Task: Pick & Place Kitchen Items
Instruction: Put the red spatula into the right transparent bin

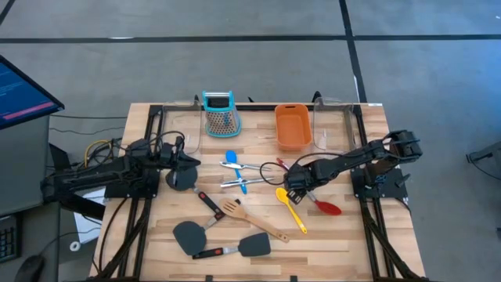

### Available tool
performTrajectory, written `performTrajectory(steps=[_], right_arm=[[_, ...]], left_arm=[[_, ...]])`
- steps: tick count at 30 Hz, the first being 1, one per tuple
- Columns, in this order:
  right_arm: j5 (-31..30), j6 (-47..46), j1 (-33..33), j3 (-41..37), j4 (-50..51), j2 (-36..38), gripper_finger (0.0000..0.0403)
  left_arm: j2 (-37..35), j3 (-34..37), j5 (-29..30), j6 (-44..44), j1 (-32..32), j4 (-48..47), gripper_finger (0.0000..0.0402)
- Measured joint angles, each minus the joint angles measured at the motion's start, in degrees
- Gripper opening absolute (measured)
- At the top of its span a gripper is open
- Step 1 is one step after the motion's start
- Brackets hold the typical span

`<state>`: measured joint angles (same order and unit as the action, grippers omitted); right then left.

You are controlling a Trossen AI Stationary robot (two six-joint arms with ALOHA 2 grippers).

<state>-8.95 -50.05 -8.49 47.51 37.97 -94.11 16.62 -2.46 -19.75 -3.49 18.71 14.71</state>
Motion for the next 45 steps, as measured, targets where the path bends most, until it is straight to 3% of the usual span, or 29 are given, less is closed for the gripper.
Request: performTrajectory(steps=[8, 30, 45], right_arm=[[0.07, -0.41, 0.0, -0.02, -0.01, 0.0, 0.0066], [-0.08, 2.4, -0.11, -0.07, 0.13, 0.35, 0.0065], [-0.12, 11.47, 0.1, 6.52, 1.62, 2.85, 0.0065]], left_arm=[[0.0, 0.0, 0.0, 0.0, -0.01, 0.12, 0.0003], [0.0, 0.0, 0.0, 0.0, 0.0, 0.84, 0.0003], [0.0, 0.0, 0.0, 0.0, -0.01, 0.85, 0.0003]])
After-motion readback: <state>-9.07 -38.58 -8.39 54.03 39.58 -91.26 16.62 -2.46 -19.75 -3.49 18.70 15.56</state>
